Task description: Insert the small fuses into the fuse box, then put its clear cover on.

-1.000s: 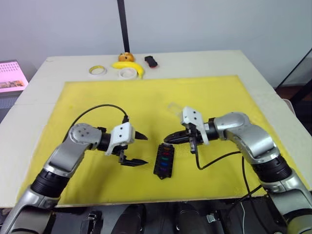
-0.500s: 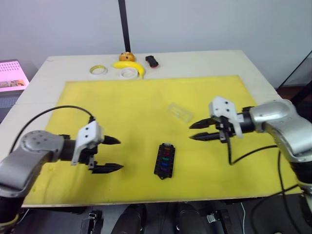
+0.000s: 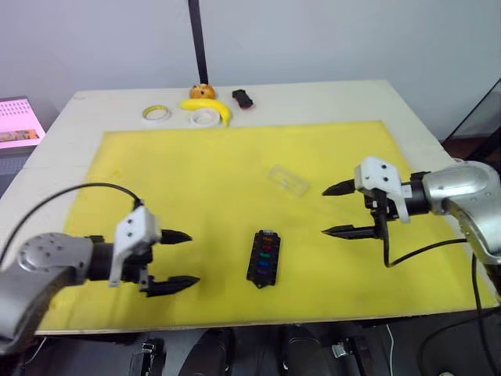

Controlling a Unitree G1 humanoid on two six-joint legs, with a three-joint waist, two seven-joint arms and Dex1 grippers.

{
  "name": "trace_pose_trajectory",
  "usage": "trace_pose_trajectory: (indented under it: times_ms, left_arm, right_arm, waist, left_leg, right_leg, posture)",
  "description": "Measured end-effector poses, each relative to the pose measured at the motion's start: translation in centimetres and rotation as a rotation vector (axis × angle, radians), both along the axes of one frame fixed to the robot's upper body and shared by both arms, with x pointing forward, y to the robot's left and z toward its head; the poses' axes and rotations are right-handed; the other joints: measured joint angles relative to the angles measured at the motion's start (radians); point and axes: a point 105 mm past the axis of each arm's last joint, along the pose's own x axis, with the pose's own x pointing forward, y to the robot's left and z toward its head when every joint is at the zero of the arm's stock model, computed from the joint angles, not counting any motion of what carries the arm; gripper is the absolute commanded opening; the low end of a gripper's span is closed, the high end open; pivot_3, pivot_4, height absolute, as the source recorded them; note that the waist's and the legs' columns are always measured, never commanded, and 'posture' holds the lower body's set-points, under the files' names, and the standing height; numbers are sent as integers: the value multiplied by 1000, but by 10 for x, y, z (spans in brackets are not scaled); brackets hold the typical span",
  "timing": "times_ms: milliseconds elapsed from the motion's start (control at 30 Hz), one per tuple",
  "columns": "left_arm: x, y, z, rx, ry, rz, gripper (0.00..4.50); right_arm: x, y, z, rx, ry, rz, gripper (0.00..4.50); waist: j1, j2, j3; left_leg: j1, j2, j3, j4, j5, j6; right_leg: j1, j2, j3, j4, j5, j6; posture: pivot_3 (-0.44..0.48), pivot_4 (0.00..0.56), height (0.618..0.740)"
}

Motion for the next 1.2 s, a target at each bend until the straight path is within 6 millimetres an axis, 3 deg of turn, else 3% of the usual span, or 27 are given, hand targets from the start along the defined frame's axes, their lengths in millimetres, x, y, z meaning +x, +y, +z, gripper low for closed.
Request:
trace_pose_trajectory:
  times_ms: [200, 300, 667, 967, 1200]
  left_arm:
    - [-9, -29, -19, -50, 46, 71, 4500]
    - [-14, -40, -28, -69, 79, 99, 4500]
    - [-14, -38, -29, -38, 81, 98, 4500]
    - [-22, -57, -40, -96, 120, 157, 4500]
    - [-14, -73, -50, -107, 114, 216, 4500]
  right_arm:
    - [7, 21, 13, 38, -29, 19, 4482]
    - [6, 26, 10, 21, 0, 26, 4482]
    - [-5, 52, -14, 44, 88, 67, 4482]
    - [-9, 50, -18, 48, 106, 33, 4482]
    - [-9, 44, -11, 54, 104, -3, 4482]
  waist:
    - [4, 0, 0]
    - [5, -1, 0]
    - [14, 0, 0]
    - [25, 0, 0]
    - [25, 0, 0]
  left_leg:
    - [0, -1, 0, 1, 0, 0]
    - [0, 0, 0, 0, 0, 0]
    - [0, -1, 0, 0, 0, 0]
    - [0, -1, 0, 0, 0, 1]
    - [0, -1, 0, 0, 0, 1]
  right_leg:
    - [1, 0, 0, 0, 0, 0]
    - [0, 0, 0, -1, 0, 0]
    - [0, 0, 0, -1, -2, -3]
    - [1, 0, 0, -2, -2, -3]
    - [1, 0, -1, -2, -2, -3]
  posture:
    - [0, 150, 740]
    - [0, 150, 740]
    - [0, 150, 740]
    - [0, 150, 740]
    - [0, 150, 740]
